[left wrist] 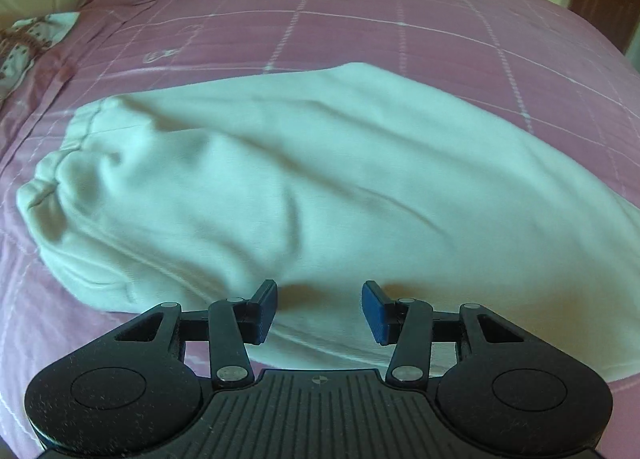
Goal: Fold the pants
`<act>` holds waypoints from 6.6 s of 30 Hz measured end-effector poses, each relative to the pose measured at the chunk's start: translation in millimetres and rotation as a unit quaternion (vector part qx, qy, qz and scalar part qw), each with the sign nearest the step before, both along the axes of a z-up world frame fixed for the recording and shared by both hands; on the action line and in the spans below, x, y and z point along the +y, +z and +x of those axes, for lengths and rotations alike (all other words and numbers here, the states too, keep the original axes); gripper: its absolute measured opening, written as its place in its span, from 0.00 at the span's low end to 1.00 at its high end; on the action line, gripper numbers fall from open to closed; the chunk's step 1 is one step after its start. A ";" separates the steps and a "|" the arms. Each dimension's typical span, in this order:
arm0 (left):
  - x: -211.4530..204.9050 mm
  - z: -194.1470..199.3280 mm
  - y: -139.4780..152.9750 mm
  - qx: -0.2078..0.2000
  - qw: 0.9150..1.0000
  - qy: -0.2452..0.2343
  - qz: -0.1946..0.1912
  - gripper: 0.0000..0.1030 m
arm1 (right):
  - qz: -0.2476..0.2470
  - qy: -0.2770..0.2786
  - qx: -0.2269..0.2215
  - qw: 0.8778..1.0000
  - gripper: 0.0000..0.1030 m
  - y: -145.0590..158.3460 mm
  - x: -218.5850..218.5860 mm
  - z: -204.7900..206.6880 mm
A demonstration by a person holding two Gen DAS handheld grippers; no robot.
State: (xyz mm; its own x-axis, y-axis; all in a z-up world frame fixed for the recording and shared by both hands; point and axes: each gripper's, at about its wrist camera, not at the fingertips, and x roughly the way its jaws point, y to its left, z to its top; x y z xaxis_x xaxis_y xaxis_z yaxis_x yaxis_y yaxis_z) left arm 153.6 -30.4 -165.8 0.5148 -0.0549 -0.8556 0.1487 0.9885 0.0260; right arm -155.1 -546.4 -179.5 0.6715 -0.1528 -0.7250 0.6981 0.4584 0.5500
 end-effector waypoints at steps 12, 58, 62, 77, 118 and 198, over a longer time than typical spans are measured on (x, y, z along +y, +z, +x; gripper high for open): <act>166.6 43.0 20.4 -0.010 0.979 0.203 -0.023 0.46 | 0.004 -0.008 0.010 1.000 0.27 -1.3 7.7 3.0; 190.4 65.3 3.3 -0.029 0.952 0.273 -0.138 0.07 | -0.003 -0.045 0.018 0.999 0.45 12.4 4.2 19.8; 187.8 69.9 6.1 -0.037 0.952 0.272 -0.138 0.07 | -0.013 -0.049 0.030 0.998 0.04 5.7 3.9 32.9; 206.1 56.2 -17.2 -0.044 0.945 0.300 -0.123 0.07 | -0.104 -0.023 -0.055 0.993 0.04 53.4 7.7 56.8; -106.2 -8.7 -9.5 0.010 0.997 -0.069 -0.020 0.12 | -0.050 -0.068 0.000 0.996 0.27 3.2 1.8 -9.6; -41.5 -0.7 -7.2 0.032 0.999 -0.026 0.000 0.13 | -0.091 0.326 0.010 0.941 0.51 25.4 260.4 199.6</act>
State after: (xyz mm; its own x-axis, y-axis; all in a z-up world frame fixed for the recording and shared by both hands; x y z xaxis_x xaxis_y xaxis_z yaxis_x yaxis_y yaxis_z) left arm 152.9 -71.9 -173.0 0.4557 -0.0793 -0.8866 0.2005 0.9796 0.0154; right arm 44.5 -286.0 -154.1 0.6530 0.1636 -0.7395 0.2450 0.8783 0.4106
